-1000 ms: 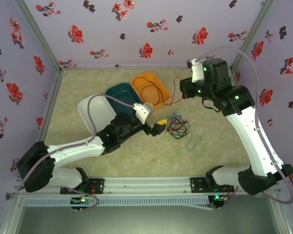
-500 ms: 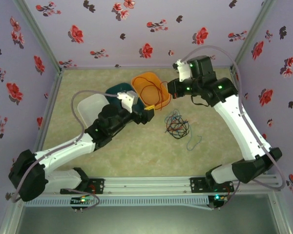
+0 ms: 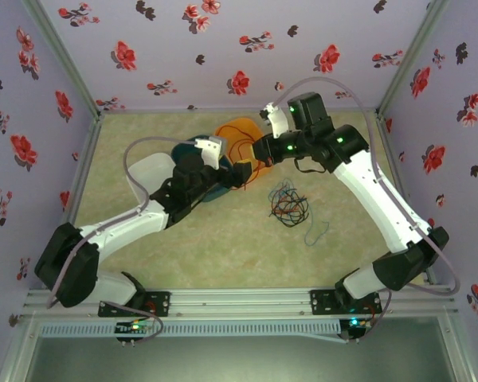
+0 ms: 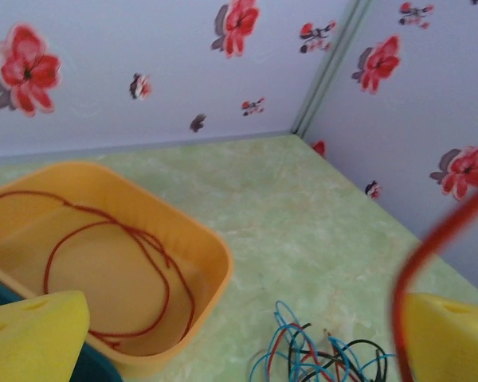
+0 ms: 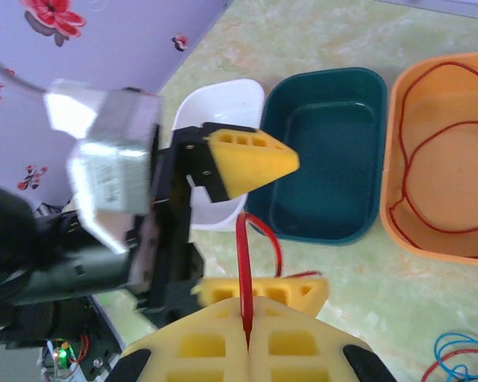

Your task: Untangle the cables

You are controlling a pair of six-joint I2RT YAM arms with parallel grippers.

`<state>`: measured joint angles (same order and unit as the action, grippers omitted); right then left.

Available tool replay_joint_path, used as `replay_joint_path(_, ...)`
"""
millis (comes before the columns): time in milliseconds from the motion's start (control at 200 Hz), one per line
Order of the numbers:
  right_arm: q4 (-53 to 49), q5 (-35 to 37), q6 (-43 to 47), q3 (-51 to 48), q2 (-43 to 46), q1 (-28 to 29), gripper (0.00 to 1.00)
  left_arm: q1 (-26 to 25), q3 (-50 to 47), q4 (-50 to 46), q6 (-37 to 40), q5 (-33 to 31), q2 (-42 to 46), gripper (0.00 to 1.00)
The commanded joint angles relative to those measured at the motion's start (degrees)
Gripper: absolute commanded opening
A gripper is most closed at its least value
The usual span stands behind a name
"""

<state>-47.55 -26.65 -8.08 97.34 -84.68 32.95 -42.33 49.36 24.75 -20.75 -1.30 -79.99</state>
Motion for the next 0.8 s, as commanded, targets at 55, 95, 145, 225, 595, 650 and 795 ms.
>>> replay_joint_path(55,3.11,-4.45,-0.62,0.32,2.85,0.36,0.00,2.47,0.53,-1.06,-5.49,-2.93,-1.99,0.99)
replay_joint_path(95,3.33,-4.61,-0.64,0.11,3.24,0.36,0.00,3.30,0.03,-1.02,-6.92,-3.17,-2.09,0.99)
replay_joint_path(145,3.59,-4.79,-0.54,-0.21,3.56,0.36,0.00,4.21,-0.74,-0.64,-8.42,-3.26,-2.09,0.98)
replay_joint_path(225,3.78,-4.90,-0.55,-0.40,3.79,0.36,0.00,5.38,-2.32,0.65,-9.86,-3.74,-1.68,0.96)
replay_joint_path(595,4.96,3.21,-1.14,1.19,2.11,-0.18,0.00,5.94,-6.97,2.52,-8.83,-5.45,2.52,0.96)
replay_joint_path(650,5.70,5.22,-1.63,2.07,1.34,-0.70,0.00,5.94,-7.92,2.11,-8.78,-5.79,3.47,0.98)
replay_joint_path(795,9.00,7.92,-4.63,4.02,-1.39,-3.62,0.00,5.94,-11.25,1.32,-9.46,-7.93,6.42,1.00)
